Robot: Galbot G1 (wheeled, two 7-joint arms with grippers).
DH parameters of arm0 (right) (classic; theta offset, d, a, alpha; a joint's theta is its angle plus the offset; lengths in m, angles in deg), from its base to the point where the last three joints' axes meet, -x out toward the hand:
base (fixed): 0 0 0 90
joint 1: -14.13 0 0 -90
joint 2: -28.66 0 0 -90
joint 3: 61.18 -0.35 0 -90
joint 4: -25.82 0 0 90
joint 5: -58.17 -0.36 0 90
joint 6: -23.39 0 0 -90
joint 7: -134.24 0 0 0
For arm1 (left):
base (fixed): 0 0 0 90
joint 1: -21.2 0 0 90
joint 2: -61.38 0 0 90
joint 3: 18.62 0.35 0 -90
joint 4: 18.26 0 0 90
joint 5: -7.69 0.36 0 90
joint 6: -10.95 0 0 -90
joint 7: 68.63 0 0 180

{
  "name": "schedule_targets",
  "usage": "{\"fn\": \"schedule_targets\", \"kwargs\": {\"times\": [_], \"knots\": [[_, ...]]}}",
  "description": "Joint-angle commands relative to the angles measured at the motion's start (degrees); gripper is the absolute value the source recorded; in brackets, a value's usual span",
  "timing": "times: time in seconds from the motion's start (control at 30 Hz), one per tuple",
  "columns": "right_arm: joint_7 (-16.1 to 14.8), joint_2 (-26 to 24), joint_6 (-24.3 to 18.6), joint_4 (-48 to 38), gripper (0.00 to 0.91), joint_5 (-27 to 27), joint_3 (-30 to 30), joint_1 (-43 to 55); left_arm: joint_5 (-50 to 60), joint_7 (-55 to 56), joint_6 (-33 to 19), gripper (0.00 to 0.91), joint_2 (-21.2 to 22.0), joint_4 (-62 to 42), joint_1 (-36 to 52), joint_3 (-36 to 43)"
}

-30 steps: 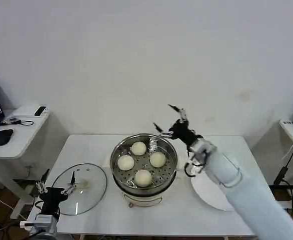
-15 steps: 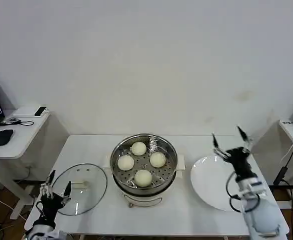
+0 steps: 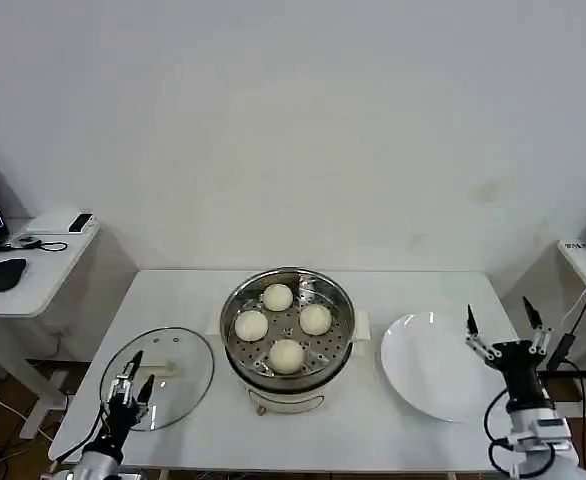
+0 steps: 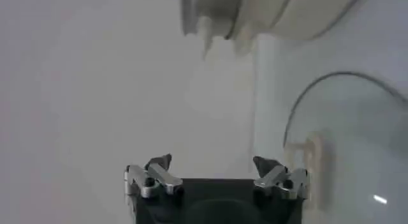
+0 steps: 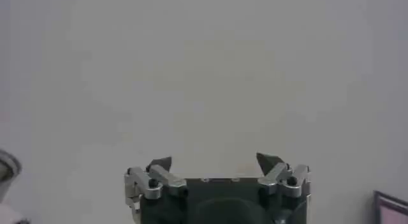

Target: Take steamed baozi put them in steamer then cover it.

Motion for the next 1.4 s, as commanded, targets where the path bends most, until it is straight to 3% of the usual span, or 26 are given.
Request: {"fn": "schedule_targets", "kwargs": {"times": [0.03,1.2,1.23,1.27,1.3,1.4], "knots": [[0.06,1.67,-1.11,0.88,0.907,0.30,-2.87,-3.80,6.49,-0.63,-0.54,0.907,-1.52,-7.90,5.58,1.59],[-0.62,3.85,-2.25,-0.05,0.907,3.26,-1.49,-5.59,6.07,-1.18,-0.78,0.907,-3.04,-21.18,20.35,6.58],[-0.64,3.86,-2.25,-0.06,0.907,3.28,-1.43,-5.58,6.07,-1.22,-0.81,0.796,-3.03,-21.39,20.40,6.59],[-0.66,3.89,-2.24,-0.06,0.907,3.34,-1.37,-5.54,6.11,-1.13,-1.06,0.050,-3.03,-21.61,20.42,6.60],[-0.68,3.90,-2.18,-0.13,0.907,3.33,-1.29,-5.46,6.11,-0.79,-1.31,0.000,-2.89,-21.81,20.43,6.49],[-0.68,3.94,-1.99,-0.09,0.907,3.35,-1.08,-5.24,6.03,-0.47,-1.71,0.000,-2.90,-21.83,20.21,6.31]]}}
